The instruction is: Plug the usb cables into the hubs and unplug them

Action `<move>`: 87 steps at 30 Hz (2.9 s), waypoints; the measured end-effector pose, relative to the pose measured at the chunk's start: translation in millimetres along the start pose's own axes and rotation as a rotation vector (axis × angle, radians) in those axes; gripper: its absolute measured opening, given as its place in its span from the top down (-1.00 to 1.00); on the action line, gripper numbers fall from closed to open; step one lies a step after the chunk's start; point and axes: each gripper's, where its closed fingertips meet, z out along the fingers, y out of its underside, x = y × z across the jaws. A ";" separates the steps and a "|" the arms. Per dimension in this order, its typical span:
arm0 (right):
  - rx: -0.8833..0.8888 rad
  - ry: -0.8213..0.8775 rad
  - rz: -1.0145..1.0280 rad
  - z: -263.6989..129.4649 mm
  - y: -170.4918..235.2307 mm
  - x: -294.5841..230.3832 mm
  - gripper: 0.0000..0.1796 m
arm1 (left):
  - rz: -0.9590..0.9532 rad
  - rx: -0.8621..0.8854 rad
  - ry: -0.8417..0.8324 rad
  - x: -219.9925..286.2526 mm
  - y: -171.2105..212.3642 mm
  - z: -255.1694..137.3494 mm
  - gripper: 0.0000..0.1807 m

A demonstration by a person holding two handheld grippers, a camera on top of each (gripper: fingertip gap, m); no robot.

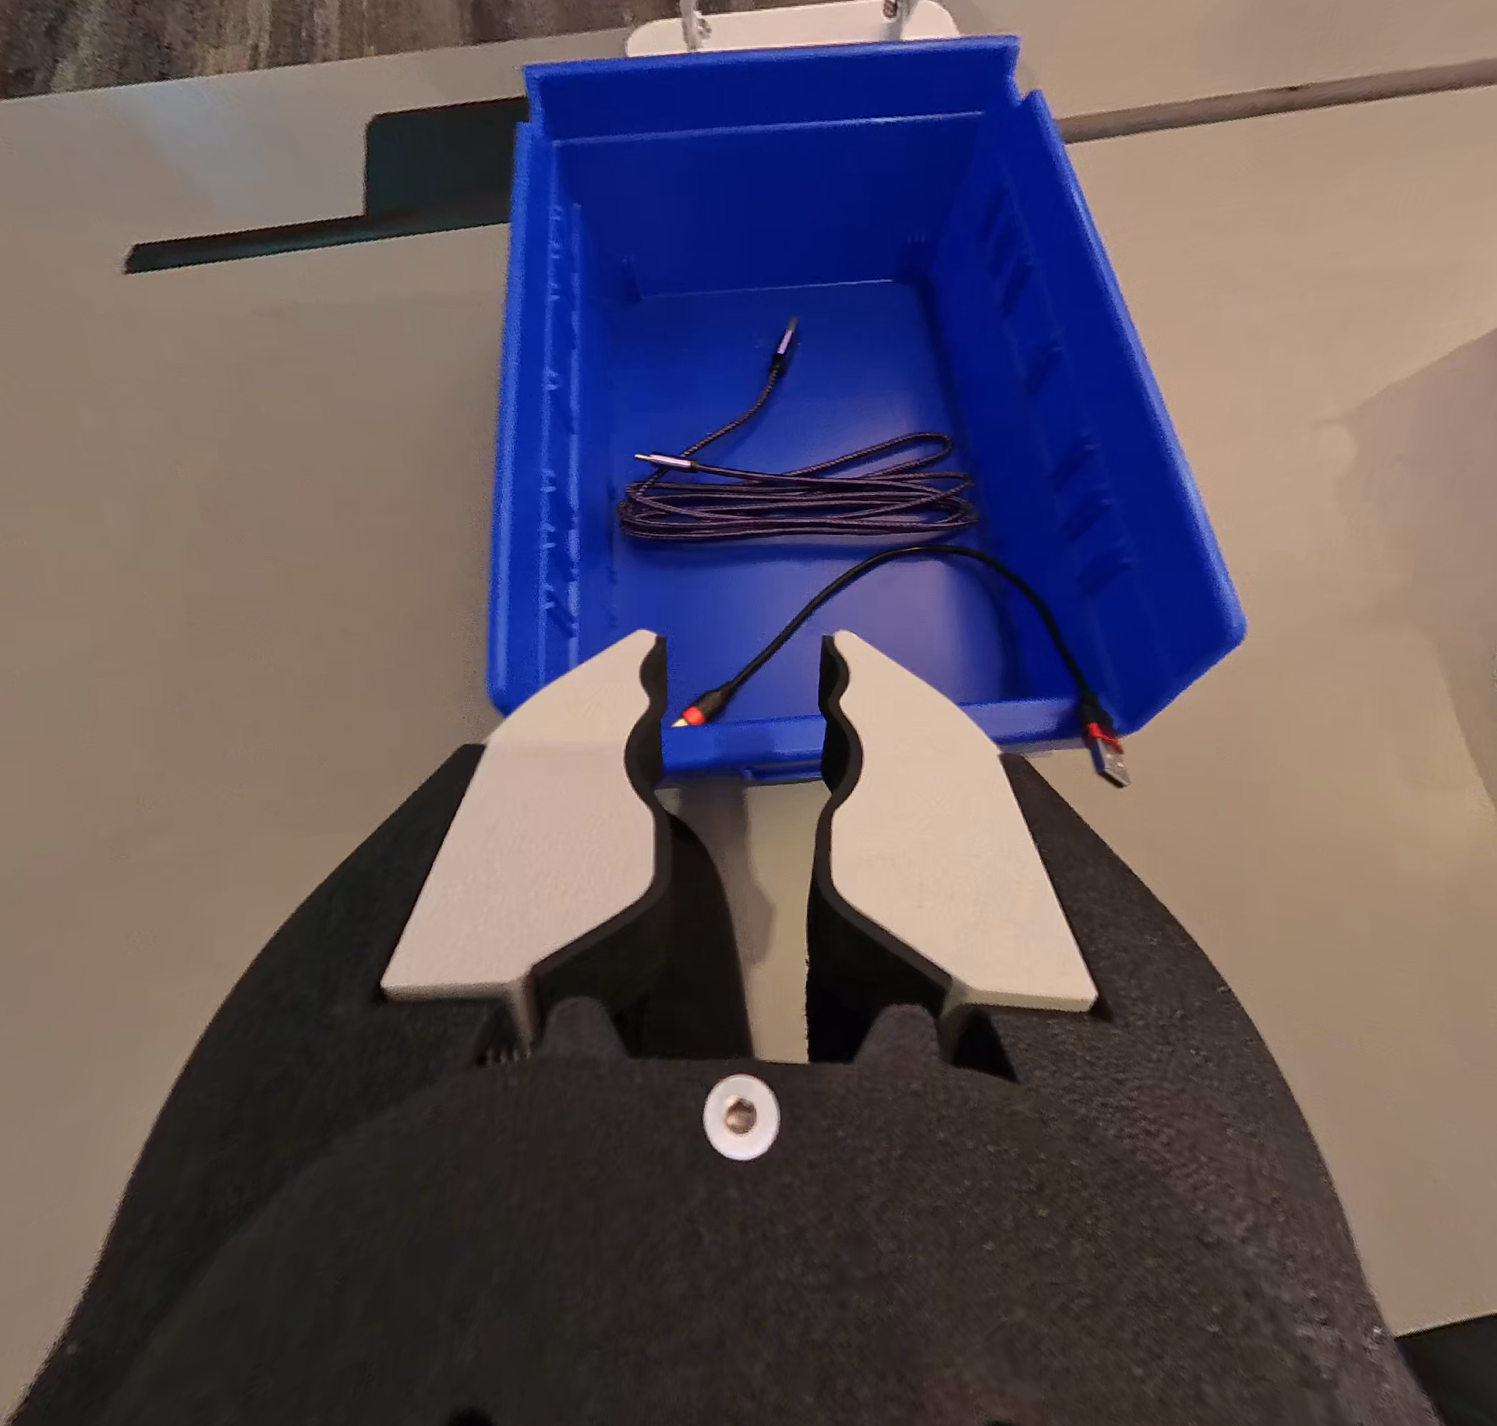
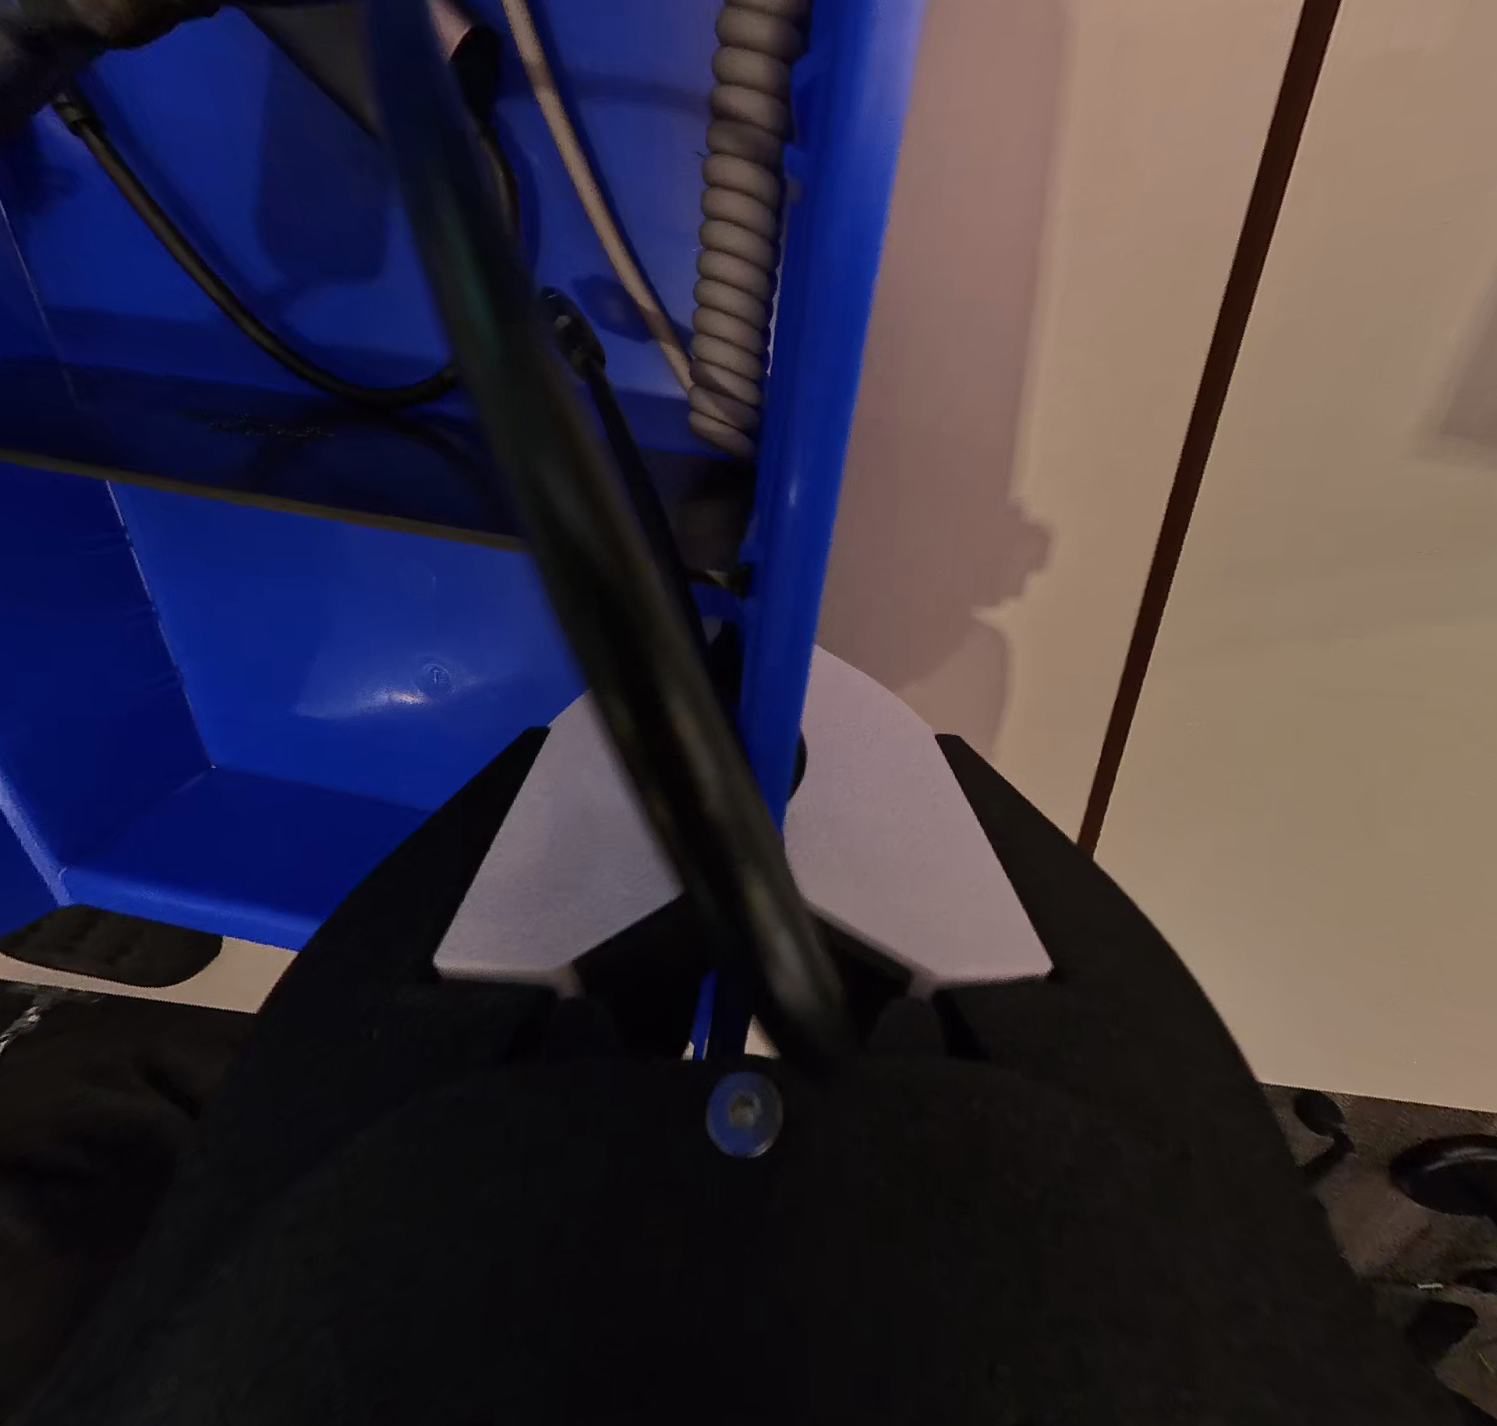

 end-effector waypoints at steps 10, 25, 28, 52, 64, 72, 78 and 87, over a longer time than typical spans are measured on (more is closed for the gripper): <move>-0.015 0.012 0.036 -10.9 4.3 -9.0 0.96 | -0.061 0.033 -0.024 -42.0 9.2 -16.7 0.61; 0.052 0.024 0.046 -84.9 -4.7 -70.0 0.96 | -0.151 0.063 -0.027 -89.2 30.6 -33.8 0.61; 0.059 0.024 0.029 -104.7 -9.7 -103.6 0.96 | -0.167 0.069 -0.019 -95.6 33.4 -37.3 0.61; 0.062 -0.187 -0.514 -113.3 -76.9 -645.3 0.96 | -0.292 0.107 -0.142 -202.4 92.1 -119.9 0.61; -0.005 -0.295 -0.593 6.0 -69.1 -844.5 0.96 | -0.397 0.093 -0.267 -282.6 145.4 -151.5 0.61; -0.039 -0.204 -0.529 85.0 -59.8 -861.8 0.95 | -0.403 0.117 -0.265 -303.5 144.6 -142.7 0.61; -0.071 -0.161 -0.480 118.3 -48.8 -854.8 0.95 | -0.345 0.182 -0.259 -305.7 112.5 -122.7 0.61; -0.001 -0.064 -0.471 135.2 -46.7 -847.9 0.92 | -0.254 0.124 -0.283 -321.3 78.7 -63.6 0.55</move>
